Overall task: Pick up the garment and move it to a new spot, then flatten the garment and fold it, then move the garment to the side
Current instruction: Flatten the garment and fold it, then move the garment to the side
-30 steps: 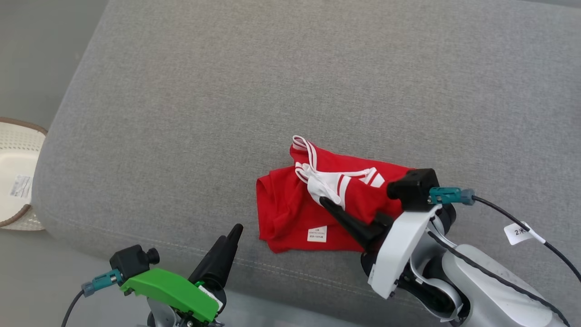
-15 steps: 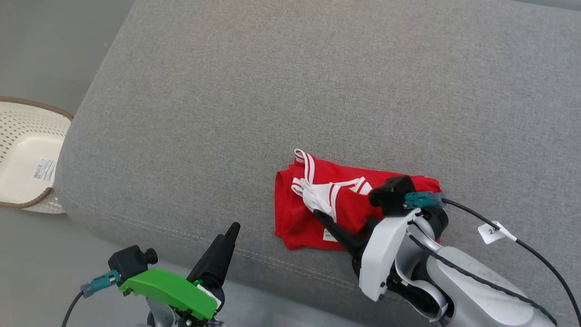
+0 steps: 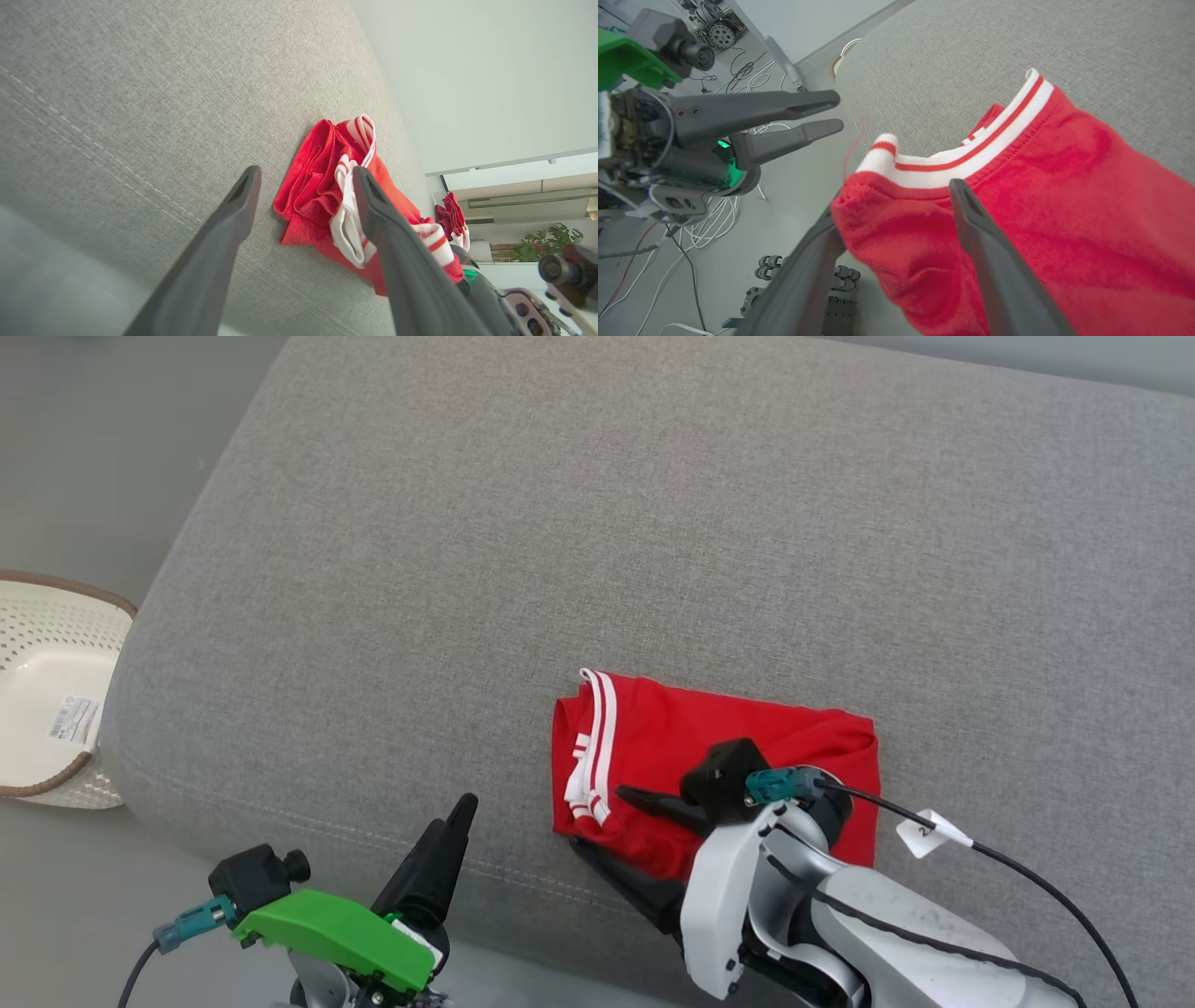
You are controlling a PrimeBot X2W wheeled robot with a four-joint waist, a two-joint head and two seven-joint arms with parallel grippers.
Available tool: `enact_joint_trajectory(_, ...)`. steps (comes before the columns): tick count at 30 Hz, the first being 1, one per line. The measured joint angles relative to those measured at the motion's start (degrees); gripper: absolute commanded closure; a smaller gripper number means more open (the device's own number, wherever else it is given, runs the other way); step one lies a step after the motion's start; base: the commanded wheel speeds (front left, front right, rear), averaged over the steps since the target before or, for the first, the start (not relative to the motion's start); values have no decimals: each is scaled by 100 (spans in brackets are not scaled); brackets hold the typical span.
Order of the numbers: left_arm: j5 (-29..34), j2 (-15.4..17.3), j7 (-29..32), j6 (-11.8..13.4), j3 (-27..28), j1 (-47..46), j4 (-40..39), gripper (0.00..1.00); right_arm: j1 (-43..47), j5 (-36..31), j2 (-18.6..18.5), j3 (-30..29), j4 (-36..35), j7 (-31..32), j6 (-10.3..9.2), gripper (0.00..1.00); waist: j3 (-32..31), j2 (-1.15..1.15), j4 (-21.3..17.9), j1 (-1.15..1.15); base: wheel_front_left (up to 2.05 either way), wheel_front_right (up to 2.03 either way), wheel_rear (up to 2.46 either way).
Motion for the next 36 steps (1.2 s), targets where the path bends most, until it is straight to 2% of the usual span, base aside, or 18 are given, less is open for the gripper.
enact_joint_trajectory(5,1,16,-49,0,43,4,-3,0,-37,-25,155,20,-9,-99,8,0,-95,0,-129,0,0,0,0)
enact_joint_trajectory(8,1,19,-69,1,66,25,-27,0,-13,165,204,-186,-102,-186,-18,0,-138,0,-222,0,0,0,0)
enact_joint_trajectory(15,4,93,-172,3,141,121,-147,0,427,880,153,-1031,-354,-465,-349,0,-184,0,-479,0,0,0,0)
enact_joint_trajectory(20,12,109,-176,3,127,146,-247,0,726,1288,-113,-1621,-371,-612,-517,0,-185,0,-693,0,0,0,0)
enact_joint_trajectory(30,62,103,-108,3,-58,143,-456,0,1168,2013,-309,-2054,-290,-598,-503,0,-19,0,-947,0,0,0,0)
enact_joint_trajectory(36,70,99,-38,3,-135,112,-513,0,1161,2356,-290,-2145,-85,-433,-371,0,178,0,-1030,0,0,0,0)
